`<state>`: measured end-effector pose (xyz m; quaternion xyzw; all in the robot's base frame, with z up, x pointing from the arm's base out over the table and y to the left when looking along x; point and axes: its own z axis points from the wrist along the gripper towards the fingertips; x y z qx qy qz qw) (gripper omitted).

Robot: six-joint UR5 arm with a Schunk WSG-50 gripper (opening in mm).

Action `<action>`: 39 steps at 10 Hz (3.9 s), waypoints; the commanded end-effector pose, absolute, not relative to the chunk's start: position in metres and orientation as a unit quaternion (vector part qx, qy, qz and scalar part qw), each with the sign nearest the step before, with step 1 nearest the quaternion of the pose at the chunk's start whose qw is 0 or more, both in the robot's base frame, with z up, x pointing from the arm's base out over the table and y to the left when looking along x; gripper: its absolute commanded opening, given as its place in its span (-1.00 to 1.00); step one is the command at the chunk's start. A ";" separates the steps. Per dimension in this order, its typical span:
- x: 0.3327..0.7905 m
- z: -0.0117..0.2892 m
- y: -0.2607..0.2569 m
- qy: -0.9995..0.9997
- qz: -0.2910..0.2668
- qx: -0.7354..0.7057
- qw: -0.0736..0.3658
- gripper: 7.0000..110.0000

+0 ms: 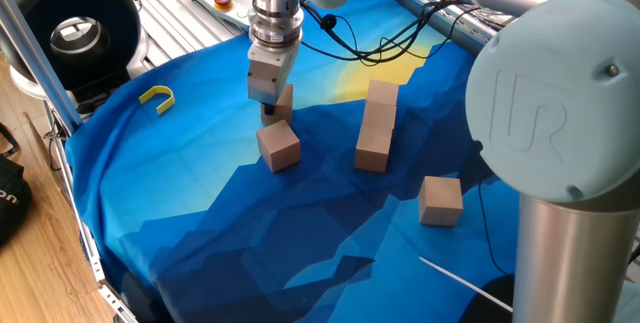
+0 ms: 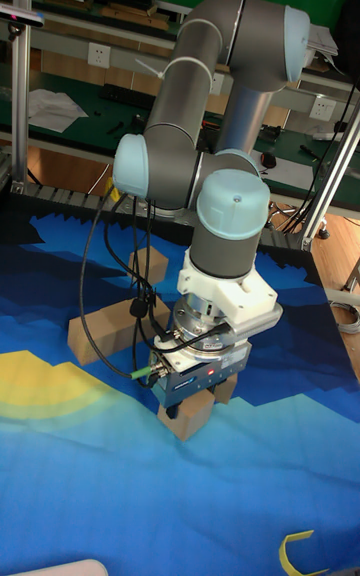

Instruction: Stack the blocks into a pyramid shape

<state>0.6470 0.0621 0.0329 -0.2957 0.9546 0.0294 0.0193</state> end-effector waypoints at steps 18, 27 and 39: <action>0.645 0.027 0.058 0.986 0.013 -0.165 -0.023 -1.00; 0.667 0.026 0.058 0.979 0.024 -0.202 0.009 1.00; 0.664 0.040 0.103 0.996 0.050 -0.066 -0.025 0.57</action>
